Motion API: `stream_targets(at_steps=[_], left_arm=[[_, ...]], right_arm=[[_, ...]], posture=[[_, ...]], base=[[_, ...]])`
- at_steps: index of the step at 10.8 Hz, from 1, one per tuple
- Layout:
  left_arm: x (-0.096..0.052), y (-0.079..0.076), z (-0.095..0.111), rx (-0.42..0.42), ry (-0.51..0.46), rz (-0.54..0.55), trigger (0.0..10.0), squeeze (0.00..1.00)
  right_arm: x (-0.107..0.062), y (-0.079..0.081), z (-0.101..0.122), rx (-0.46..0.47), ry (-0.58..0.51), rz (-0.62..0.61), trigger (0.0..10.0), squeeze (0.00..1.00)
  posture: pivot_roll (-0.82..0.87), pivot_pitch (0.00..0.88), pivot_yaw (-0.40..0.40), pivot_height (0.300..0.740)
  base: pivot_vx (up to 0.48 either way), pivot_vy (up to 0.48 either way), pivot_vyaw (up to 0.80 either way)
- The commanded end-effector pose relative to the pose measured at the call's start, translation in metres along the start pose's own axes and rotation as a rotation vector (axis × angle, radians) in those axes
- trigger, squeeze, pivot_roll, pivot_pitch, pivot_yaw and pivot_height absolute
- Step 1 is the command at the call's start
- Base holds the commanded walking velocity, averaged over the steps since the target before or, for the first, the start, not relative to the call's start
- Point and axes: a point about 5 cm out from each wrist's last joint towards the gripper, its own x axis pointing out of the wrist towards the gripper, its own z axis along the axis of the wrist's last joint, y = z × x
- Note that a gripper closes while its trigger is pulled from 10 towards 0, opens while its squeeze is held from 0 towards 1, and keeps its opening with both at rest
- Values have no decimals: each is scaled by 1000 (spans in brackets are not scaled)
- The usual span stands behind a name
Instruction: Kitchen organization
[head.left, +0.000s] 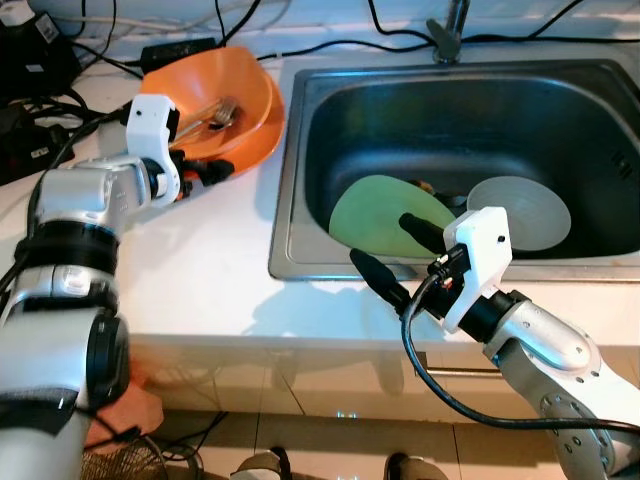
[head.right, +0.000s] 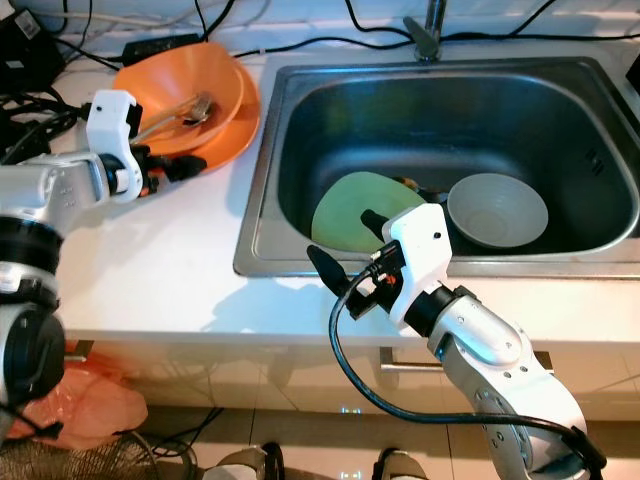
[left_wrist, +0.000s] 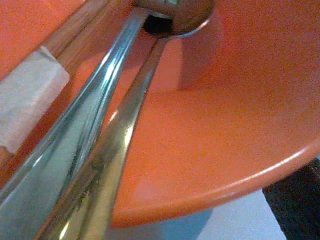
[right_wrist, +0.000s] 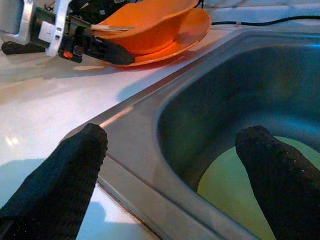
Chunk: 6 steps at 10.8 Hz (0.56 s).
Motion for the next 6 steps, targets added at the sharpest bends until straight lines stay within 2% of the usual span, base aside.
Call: stream_targets(at_steps=[1, 6], left_arm=[[6, 2, -52, -87, 228, -18, 10000, 0], [-7, -14, -52, -37, 246, -124, 10000, 0]], right_arm=[[1, 1, 0, -5, -5, 14, 10000, 0], [6, 0, 0, -8, -14, 24, 10000, 0]], posture=[[80, 162, 69, 740], [97, 151, 71, 740]], base=[[0, 0, 0], [0, 0, 0]])
